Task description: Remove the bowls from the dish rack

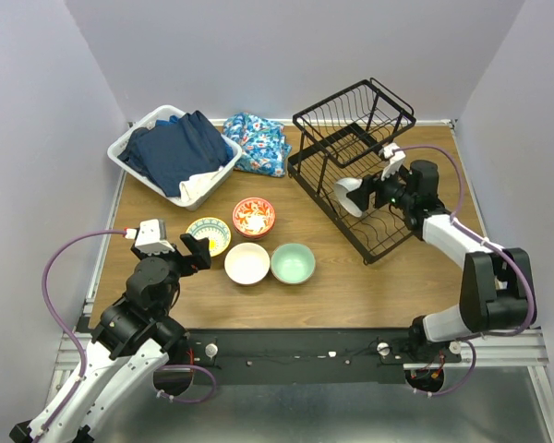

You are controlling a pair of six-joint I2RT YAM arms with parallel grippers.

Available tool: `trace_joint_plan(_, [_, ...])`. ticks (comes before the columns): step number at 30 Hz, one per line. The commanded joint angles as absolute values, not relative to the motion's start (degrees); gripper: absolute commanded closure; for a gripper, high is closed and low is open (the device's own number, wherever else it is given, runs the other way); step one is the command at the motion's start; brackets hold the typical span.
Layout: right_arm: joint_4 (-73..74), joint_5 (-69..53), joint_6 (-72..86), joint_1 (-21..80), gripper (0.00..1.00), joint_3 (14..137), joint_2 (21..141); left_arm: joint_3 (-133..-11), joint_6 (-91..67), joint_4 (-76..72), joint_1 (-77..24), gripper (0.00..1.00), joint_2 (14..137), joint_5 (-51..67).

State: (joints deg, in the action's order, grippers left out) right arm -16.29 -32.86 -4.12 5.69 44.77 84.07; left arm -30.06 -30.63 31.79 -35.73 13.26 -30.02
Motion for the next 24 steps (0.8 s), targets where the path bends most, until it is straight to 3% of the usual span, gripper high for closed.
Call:
trace_joint_plan(1, [-17.1,-28.6,-2.3,6.2,0.58,43.9,79.6,-29.4,-29.9,30.2,-35.6,0.01,12.7,-30.4])
trace_joint_plan(15, [-8.7,-19.0,5.8,6.2,0.66,41.2,74.8,-29.4,-28.8,28.7,-35.5,0.01,16.3,-26.3])
trace_joint_plan(24, [-4.9,-10.7,7.4,6.1,0.56,41.7,73.7,-29.4,-28.7,28.5,-35.5,0.01,17.0,-25.5])
